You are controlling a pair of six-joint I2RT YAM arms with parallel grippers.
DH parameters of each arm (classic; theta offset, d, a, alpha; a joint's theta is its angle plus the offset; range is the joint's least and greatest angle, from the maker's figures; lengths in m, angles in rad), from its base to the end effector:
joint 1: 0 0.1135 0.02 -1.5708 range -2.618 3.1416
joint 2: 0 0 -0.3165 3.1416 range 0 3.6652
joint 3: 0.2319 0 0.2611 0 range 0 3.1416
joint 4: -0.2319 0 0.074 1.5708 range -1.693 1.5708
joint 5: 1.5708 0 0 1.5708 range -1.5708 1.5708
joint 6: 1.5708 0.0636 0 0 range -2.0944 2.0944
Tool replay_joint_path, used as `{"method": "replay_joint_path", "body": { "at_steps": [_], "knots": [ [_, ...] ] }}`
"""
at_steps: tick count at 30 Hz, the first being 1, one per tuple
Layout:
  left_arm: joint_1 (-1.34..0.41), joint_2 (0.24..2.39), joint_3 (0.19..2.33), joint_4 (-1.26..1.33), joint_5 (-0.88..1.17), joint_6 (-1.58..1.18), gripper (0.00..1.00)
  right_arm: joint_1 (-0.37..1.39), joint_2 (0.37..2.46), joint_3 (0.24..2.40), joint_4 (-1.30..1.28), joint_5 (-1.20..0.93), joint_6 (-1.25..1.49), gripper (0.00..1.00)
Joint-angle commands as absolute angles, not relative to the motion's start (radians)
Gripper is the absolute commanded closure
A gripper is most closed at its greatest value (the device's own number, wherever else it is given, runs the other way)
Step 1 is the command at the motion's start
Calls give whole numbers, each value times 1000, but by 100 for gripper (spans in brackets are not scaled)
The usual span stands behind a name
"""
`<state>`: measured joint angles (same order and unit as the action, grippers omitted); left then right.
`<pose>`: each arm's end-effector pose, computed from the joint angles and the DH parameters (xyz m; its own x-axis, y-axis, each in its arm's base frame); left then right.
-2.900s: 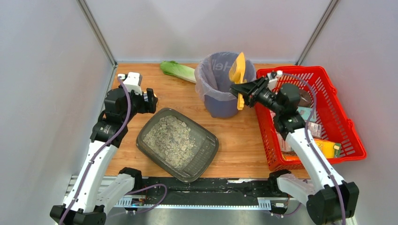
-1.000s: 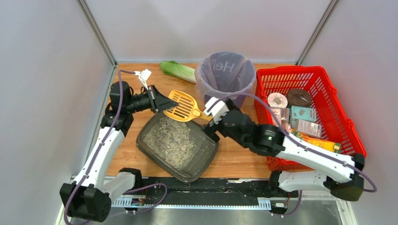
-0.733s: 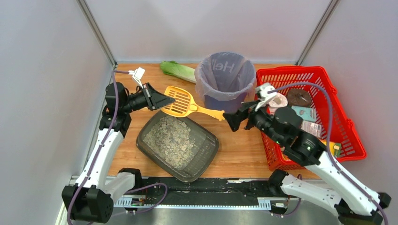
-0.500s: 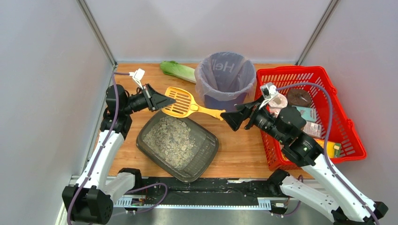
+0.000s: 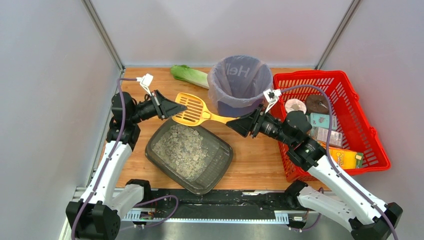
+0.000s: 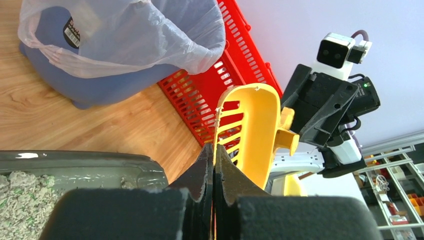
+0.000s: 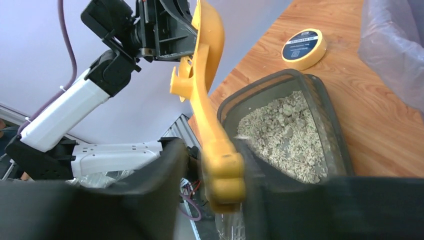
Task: Clean the litter box
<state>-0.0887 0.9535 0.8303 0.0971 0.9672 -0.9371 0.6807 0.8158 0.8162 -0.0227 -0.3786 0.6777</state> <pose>0.2010 -0.0704 0.3970 -0.7165 -0.3955 -0.5746 0.4942 0.2935 -0.8183 0.1331 0.1380 0.4011 -0.5602 0.2960 -0.7737 -0.6684 0.3902 0.6333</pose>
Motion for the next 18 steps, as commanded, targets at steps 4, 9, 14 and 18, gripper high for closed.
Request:
{"method": "replay_joint_path", "body": {
  "at_steps": [4, 9, 14, 18],
  "knots": [
    [-84, 943, 841, 39, 1000, -852, 100, 678, 790, 787, 118, -390, 736, 89],
    [-84, 930, 864, -165, 933, -640, 66, 678, 730, 762, 39, -287, 690, 100],
    [-84, 922, 877, -271, 884, -522, 25, 678, 687, 775, -70, -218, 660, 100],
    [-84, 916, 957, -450, 742, -378, 24, 677, 678, 821, -214, -186, 658, 100]
  ]
}}
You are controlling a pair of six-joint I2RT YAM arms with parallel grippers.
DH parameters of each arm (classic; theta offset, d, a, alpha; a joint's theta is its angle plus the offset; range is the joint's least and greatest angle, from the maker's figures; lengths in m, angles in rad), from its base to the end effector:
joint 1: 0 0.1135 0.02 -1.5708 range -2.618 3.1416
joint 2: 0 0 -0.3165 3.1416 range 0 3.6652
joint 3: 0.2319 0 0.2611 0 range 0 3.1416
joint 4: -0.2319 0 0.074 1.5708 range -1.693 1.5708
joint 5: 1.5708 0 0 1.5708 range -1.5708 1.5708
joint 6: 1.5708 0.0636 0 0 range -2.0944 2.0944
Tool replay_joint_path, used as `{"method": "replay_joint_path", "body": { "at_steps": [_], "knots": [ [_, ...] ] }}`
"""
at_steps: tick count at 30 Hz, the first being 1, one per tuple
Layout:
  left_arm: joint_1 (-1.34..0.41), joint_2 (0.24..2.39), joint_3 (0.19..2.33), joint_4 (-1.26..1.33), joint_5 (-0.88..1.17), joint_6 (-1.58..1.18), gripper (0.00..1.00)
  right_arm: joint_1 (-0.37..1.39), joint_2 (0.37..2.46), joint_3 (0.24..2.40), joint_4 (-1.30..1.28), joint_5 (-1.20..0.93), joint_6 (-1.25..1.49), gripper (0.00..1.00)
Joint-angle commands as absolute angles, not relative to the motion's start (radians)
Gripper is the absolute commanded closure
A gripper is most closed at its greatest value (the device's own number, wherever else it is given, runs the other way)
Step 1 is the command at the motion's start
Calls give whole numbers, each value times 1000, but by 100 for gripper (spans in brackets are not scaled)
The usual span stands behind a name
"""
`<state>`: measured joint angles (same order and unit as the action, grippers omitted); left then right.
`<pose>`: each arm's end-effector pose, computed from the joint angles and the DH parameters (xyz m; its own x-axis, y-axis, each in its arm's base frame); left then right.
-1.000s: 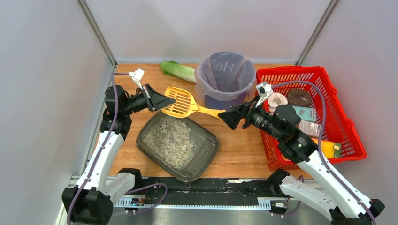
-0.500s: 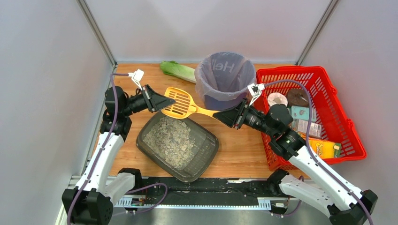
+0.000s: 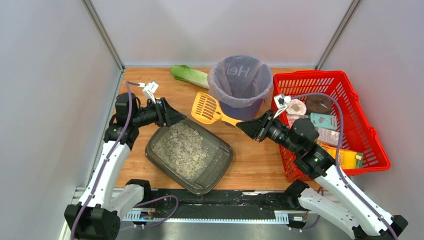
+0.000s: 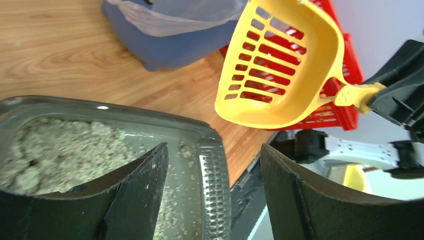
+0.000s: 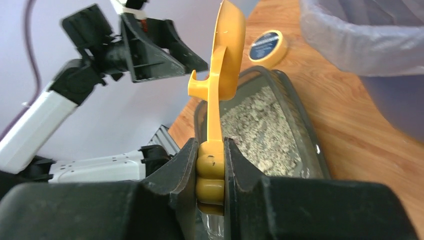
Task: Clean the litter box
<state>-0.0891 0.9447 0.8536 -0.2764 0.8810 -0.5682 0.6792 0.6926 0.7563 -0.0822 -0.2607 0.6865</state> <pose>0.1947 -0.0667 0.3655 -0.7179 -0.2797 -0.6375 0.4595 0.4975 -0.7358 0.1155 0.1143 0.3892 -0.5229 0.3649 -0.7703 -0.6154 0.4636 0.6374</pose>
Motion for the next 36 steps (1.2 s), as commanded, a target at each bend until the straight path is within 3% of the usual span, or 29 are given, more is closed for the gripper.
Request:
{"method": "replay_joint_path", "body": {
  "at_steps": [1, 12, 24, 36],
  "knots": [
    [-83, 899, 968, -469, 701, -326, 24, 678, 672, 830, -242, -173, 660, 100],
    [-83, 839, 951, -638, 132, -110, 23, 678, 670, 956, -613, -98, 641, 100],
    [-84, 956, 953, -736, 97, -89, 23, 771, 753, 1046, -707, -166, 851, 100],
    [-138, 1031, 959, -782, 40, -72, 23, 1032, 983, 1098, -689, 54, 925, 100]
  ]
}}
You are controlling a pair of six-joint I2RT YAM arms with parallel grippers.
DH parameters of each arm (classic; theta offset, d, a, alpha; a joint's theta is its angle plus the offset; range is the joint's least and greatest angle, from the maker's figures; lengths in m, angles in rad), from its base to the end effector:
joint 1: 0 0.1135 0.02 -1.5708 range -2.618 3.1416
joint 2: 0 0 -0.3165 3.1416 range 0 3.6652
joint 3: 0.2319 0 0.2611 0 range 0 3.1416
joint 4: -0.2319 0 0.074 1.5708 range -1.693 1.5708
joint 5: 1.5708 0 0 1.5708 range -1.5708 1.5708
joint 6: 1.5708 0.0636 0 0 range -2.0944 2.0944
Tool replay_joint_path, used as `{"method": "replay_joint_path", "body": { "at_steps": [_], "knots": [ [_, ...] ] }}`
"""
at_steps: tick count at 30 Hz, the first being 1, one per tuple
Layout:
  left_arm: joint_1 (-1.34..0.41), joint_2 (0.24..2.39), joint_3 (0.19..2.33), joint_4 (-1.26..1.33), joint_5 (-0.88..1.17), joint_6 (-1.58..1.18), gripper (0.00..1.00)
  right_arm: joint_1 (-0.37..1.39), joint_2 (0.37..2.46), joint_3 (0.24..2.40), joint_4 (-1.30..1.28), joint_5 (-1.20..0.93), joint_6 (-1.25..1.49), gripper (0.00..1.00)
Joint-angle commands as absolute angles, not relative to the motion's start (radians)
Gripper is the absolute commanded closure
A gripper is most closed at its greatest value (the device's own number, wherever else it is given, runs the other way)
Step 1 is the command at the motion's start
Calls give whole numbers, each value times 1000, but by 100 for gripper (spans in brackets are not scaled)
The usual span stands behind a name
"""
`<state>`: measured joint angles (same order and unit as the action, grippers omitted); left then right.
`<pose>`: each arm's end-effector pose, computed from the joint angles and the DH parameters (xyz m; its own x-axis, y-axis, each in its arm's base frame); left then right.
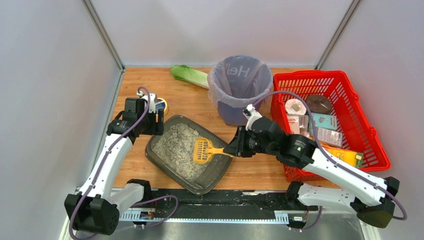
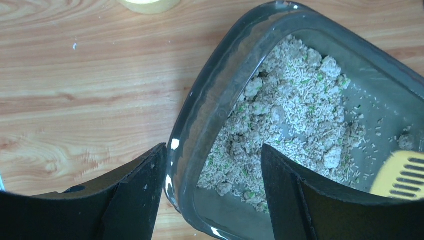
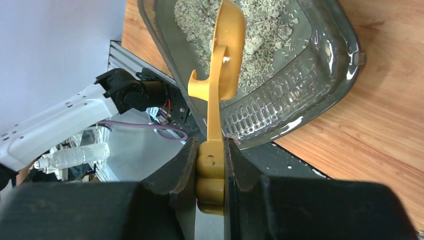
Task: Clean the litter box
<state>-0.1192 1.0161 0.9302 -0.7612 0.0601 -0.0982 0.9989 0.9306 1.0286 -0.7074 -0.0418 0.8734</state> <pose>0.2008 -0.0279 0.3175 -0.7560 -0.0080 -0.6546 0.0845 0.9904 -0.1097 0.1010 0.1618 0.3732 -0.8571 0.0833 -0.5083 -0.3140 0.6977 0.6439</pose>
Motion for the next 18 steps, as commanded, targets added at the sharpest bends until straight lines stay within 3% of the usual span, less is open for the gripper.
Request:
{"method": "replay_joint_path", "body": {
  "at_steps": [1, 7, 18],
  "knots": [
    [-146, 1040, 959, -784, 35, -72, 23, 1034, 997, 1107, -699, 69, 943, 100],
    [-164, 1092, 965, -808, 3, -72, 26, 1038, 1100, 1129, -769, 78, 963, 100],
    [-186, 1152, 969, -822, -22, -72, 45, 1037, 1310, 1238, -845, 121, 991, 100]
  ]
}}
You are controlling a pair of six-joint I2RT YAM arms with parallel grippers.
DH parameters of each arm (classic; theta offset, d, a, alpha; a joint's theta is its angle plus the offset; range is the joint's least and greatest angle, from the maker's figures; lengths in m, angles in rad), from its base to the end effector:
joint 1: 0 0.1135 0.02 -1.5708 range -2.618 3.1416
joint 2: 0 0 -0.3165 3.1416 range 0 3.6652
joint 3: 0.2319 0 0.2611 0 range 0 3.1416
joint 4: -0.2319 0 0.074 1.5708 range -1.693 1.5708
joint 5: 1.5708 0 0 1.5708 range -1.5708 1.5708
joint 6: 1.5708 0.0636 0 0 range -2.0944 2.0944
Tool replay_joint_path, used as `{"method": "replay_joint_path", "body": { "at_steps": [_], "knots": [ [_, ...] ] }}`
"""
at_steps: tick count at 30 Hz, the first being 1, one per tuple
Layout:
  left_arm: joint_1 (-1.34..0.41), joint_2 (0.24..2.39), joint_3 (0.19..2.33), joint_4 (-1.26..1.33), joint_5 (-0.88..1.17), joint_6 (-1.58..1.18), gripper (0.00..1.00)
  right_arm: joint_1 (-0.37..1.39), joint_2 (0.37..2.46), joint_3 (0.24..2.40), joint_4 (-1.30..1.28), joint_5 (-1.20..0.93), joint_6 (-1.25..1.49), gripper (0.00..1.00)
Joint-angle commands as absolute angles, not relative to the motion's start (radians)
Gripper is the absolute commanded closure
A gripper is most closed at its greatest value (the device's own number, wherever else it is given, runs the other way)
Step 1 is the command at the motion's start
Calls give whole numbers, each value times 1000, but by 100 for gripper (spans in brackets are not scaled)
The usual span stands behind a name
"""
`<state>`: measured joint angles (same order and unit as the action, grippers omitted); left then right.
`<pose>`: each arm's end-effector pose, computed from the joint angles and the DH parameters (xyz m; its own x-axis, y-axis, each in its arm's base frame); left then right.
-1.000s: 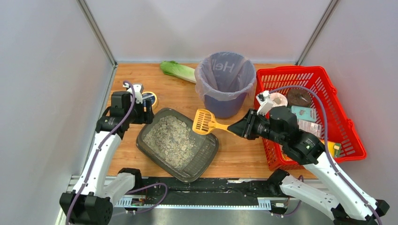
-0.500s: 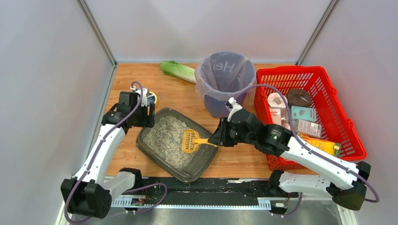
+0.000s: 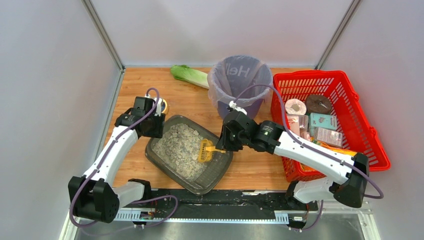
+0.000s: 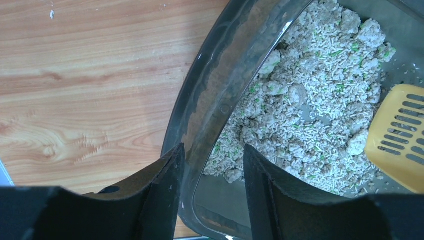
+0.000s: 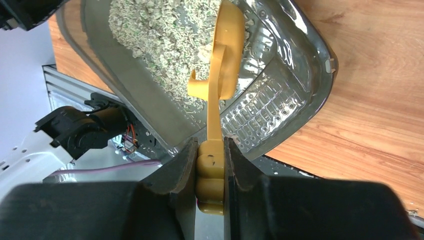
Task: Clean the litter box
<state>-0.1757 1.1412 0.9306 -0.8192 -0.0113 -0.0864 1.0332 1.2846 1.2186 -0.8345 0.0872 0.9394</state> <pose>0.2168 -0.0378 0.2889 -0.8554 0.0642 -0.5139 0.0956 0.9948 -0.0348 0.1448 0.2321 0.3526 -0.9052 0.0520 -0.4218 -0.1648 0.8719 0.4612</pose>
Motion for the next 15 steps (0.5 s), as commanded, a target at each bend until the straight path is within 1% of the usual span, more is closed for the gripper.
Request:
{"method": "replay_joint_path", "body": {
  "at_steps": [1, 4, 15],
  "knots": [
    [-186, 1157, 973, -821, -18, -72, 47, 1035, 1313, 1223, -816, 114, 1002, 100],
    [-186, 1172, 979, -828, -8, -74, 50, 1029, 1331, 1161, -720, 103, 1037, 100],
    [-187, 1187, 976, -830, -6, -71, 52, 1014, 1336, 960, -476, 135, 1161, 100]
  ]
}}
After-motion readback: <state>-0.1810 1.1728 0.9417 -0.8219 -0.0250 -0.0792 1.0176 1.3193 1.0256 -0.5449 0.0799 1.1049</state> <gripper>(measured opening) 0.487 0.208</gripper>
